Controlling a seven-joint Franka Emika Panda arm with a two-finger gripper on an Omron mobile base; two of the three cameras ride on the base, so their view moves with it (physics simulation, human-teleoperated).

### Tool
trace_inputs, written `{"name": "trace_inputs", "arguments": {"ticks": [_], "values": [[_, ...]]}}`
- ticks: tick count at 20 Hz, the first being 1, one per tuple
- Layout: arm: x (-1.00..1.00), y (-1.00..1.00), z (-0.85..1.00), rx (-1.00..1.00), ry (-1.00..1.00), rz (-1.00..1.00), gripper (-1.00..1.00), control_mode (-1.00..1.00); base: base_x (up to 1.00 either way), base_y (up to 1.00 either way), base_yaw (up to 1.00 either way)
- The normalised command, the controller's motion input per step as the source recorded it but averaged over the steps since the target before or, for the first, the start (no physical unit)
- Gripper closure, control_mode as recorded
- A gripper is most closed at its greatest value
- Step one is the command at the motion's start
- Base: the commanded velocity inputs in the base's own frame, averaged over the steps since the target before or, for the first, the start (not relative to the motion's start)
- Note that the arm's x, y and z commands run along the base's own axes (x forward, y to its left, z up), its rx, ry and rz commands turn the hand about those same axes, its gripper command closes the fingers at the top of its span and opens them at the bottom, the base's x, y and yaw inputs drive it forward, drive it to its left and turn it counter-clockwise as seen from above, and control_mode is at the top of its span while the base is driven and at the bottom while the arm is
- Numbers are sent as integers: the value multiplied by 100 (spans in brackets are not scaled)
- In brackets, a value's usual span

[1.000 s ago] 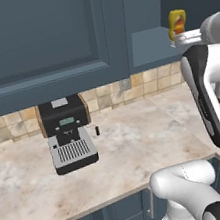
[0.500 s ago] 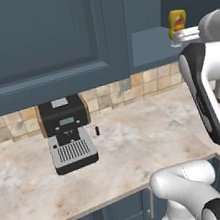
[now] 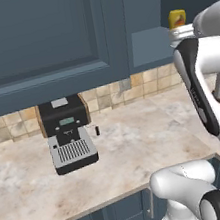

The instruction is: Take 2 condiments from the cabinet and move them on the counter near the stove.Make sure the condiments are lined up with each other, next to each other.

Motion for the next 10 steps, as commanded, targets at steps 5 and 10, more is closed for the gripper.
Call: {"name": "trace_inputs", "arguments": {"ticks": [5, 10], "values": [[31, 0, 0, 0, 4, 0, -100, -100, 0, 0, 0], [26, 0, 0, 0, 0, -2, -100, -100, 0, 0, 0]]}}
